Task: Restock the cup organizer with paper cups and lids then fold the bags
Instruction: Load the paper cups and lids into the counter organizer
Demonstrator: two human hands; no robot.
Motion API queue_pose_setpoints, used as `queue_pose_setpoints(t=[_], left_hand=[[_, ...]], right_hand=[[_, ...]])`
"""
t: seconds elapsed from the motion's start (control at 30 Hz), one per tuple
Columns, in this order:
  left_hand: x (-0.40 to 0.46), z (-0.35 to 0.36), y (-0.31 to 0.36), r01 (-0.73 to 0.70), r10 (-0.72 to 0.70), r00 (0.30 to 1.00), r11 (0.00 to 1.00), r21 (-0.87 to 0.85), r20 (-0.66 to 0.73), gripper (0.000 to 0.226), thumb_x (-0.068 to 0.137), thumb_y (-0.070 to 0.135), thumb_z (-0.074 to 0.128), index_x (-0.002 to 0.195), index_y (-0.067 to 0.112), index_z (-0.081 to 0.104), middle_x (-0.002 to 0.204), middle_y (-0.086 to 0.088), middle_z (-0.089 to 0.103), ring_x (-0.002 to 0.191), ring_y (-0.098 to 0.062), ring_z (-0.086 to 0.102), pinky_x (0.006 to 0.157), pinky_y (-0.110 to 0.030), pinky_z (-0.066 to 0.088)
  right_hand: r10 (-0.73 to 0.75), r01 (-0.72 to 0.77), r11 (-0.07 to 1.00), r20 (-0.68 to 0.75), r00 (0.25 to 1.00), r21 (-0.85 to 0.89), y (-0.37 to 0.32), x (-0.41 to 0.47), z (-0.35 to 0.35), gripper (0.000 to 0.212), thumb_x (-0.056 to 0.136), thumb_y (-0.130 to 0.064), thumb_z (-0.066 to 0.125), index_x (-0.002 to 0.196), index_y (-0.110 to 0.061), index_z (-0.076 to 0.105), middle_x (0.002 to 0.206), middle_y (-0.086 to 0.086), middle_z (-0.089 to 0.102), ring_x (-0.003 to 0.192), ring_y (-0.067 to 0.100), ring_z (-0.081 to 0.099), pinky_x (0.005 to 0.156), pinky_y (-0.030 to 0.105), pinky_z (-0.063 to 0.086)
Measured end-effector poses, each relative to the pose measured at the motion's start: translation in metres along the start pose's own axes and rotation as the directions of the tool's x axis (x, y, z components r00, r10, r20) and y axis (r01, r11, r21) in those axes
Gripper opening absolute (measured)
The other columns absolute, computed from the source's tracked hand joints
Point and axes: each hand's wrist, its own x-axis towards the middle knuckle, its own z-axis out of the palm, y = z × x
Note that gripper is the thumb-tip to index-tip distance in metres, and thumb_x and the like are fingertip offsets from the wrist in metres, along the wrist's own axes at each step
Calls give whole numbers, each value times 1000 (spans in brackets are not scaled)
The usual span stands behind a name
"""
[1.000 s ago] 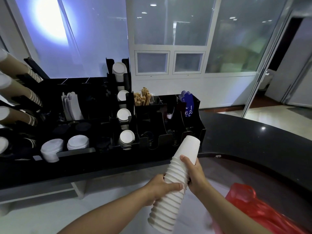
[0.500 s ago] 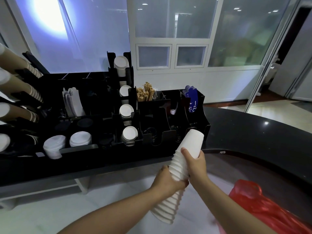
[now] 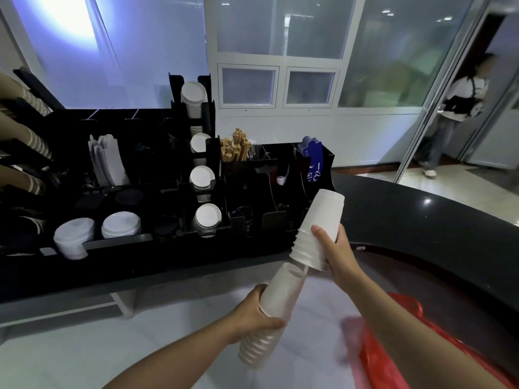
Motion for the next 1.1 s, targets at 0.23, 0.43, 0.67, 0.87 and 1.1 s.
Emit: queue_pose_setpoints(t=[0.23,0.43,0.67,0.87,1.1], left_hand=[[6,21,-37,46,-53,996,995,90,77,90,66,24,84,136,37,29,122,10,57,112,-6,56,91,-26,54],[12,19,-29,-9,-4,997,983,181,73,100,59,37,86,140,37,27,129,15,53,117,-3,55,102,-32,50],[2,-21,16,-99,71,990,964,248,121,115,62,59,89,153,45,19,145,15,41,131,-6,45,107,-28,43],[-27,-75,72,-184,203,978,941,284,-40,71,80,60,75,142,37,48,126,18,60,114,5,58,99,-21,50],[-50,-157,141,-318,539,746,804,503,-391,15,96,29,68,109,24,71,94,13,69,87,3,65,79,-13,50]], right_hand=[[71,-72,997,38,997,13,-3,-3,-6,65,84,-40,76,136,-23,41,124,8,63,105,28,69,75,43,60],[40,-41,999,117,992,7,-8,2,-3,67,78,-34,76,135,-24,42,129,8,62,113,27,66,88,43,57],[2,-8,998,123,992,55,-45,18,29,60,91,-41,70,140,-24,41,127,3,62,112,24,66,82,39,58],[-109,98,993,185,977,65,-84,35,72,62,84,-51,75,133,-24,49,126,5,65,110,23,68,95,44,55],[-243,240,970,206,948,41,-151,56,138,54,87,-38,75,128,-16,47,119,7,64,107,26,65,89,43,55]])
